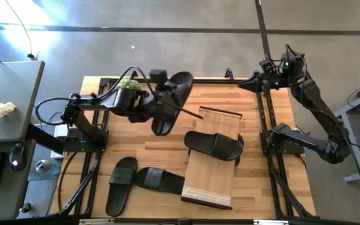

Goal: Pick and place slides into the shelf
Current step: Put the top black slide on the shelf

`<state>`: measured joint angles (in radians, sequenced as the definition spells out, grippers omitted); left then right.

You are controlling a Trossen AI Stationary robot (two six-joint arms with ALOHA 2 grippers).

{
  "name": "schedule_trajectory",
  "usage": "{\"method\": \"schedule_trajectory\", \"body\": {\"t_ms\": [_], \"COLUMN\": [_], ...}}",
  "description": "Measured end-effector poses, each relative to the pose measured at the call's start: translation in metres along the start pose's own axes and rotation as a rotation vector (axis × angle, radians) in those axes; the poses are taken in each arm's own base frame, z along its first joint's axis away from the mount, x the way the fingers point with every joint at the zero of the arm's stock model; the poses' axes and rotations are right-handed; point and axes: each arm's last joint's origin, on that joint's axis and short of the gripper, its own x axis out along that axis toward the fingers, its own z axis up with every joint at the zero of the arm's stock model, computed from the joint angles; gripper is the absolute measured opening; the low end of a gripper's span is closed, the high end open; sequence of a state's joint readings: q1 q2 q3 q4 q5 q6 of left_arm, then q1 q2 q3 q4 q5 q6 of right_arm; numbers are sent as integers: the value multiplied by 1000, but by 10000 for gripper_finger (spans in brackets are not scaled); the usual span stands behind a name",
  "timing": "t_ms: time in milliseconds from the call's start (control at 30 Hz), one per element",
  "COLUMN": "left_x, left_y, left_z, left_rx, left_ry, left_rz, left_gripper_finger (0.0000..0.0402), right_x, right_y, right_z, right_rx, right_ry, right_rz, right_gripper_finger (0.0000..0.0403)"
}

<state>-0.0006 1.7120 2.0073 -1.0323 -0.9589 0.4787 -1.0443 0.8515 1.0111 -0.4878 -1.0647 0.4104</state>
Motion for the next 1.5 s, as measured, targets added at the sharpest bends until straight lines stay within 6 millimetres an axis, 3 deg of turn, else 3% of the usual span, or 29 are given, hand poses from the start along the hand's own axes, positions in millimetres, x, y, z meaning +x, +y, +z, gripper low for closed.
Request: {"method": "schedule_trajectory", "body": {"t_ms": [267,533,667,867,1067,1500], "left_x": [16,39,44,37,28,27], "left_y": [-18,-43,-51,-58,-63,-65], "left_z": [19,32,37,43,49,50], "left_rx": [460,702,725,730,743,753], "left_ry": [-44,36,48,5,-57,-91], "left_rz": [4,64,73,75,67,40], "left_gripper_finger": [3,3,2,2,2,2], "right_x": [14,37,48,59,78,110], "right_y": [-10,-14,-19,-40,-59,-33], "right_z": [19,28,31,34,31,22], "right_rx": [148,118,91,120,181,103], "right_ry": [109,180,178,153,200,263], "right_rz": [273,340,328,254,256,357], "right_gripper_finger": [73,102,135,178,193,193]}}
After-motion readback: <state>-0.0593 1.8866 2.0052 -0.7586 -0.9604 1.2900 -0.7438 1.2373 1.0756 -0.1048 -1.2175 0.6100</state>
